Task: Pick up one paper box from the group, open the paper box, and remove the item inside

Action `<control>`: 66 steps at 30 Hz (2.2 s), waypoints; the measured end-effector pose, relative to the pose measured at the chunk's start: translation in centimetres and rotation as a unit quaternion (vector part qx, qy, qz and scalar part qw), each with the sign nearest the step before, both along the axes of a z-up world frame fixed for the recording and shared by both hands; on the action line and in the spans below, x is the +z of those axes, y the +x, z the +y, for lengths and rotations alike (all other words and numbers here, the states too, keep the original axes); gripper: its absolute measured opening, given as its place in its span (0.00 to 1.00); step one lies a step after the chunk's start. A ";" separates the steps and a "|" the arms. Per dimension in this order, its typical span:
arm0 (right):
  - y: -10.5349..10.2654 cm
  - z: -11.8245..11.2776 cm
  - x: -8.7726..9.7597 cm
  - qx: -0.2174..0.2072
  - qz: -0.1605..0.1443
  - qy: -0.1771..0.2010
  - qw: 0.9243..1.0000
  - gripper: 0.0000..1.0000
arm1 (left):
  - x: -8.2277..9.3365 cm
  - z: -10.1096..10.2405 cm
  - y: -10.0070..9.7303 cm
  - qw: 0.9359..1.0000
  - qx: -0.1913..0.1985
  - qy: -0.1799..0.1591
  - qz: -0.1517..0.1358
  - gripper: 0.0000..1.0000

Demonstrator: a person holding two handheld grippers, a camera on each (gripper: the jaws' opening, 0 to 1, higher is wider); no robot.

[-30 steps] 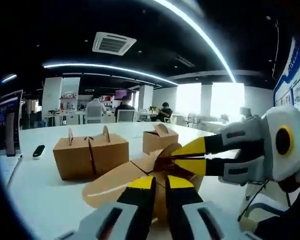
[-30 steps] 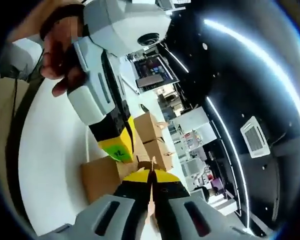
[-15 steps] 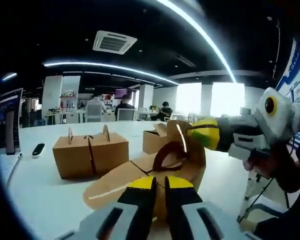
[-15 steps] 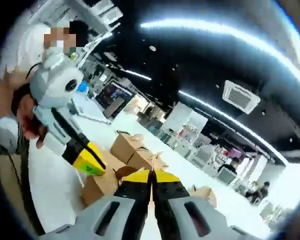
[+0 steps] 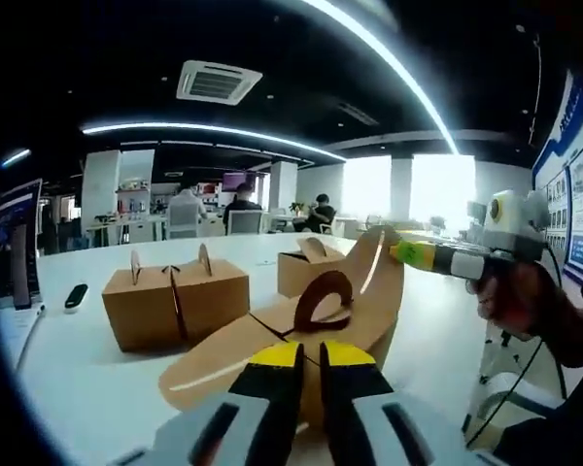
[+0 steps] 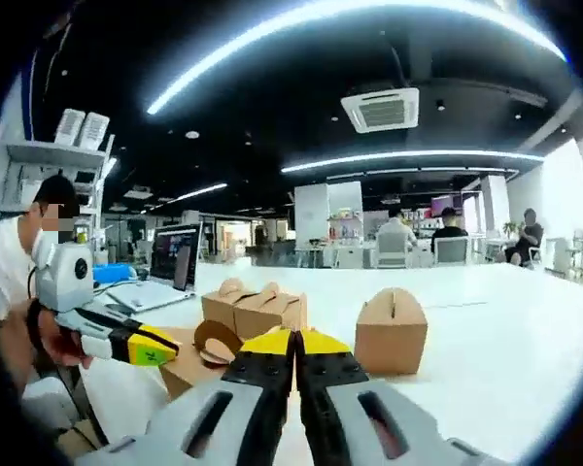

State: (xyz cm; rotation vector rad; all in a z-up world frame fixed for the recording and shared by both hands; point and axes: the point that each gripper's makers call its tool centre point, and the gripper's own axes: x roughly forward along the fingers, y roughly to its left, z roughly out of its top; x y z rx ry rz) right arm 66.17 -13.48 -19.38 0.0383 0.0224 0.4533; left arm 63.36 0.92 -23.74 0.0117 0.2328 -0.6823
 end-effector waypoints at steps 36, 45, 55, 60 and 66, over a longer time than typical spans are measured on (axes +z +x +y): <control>-0.6 1.1 -8.5 0.042 0.146 0.059 0.987 0.05 | 0.0 0.2 0.1 1.000 0.008 -0.016 0.006 0.10; -0.8 2.6 -9.3 0.071 0.134 -0.017 0.988 0.05 | 0.0 0.2 0.1 1.000 0.006 -0.020 0.006 0.10; -0.5 3.3 -9.4 0.089 0.126 -0.057 0.986 0.06 | 0.0 0.2 0.1 1.000 0.001 -0.022 0.004 0.10; 0.2 -0.3 -7.9 0.045 0.114 -0.042 0.992 0.13 | 0.0 0.3 0.1 1.000 -0.004 -0.013 0.005 0.10; 0.9 -3.5 -4.5 0.002 0.077 -0.021 0.997 0.27 | 0.0 0.2 0.1 1.000 -0.009 0.004 0.008 0.10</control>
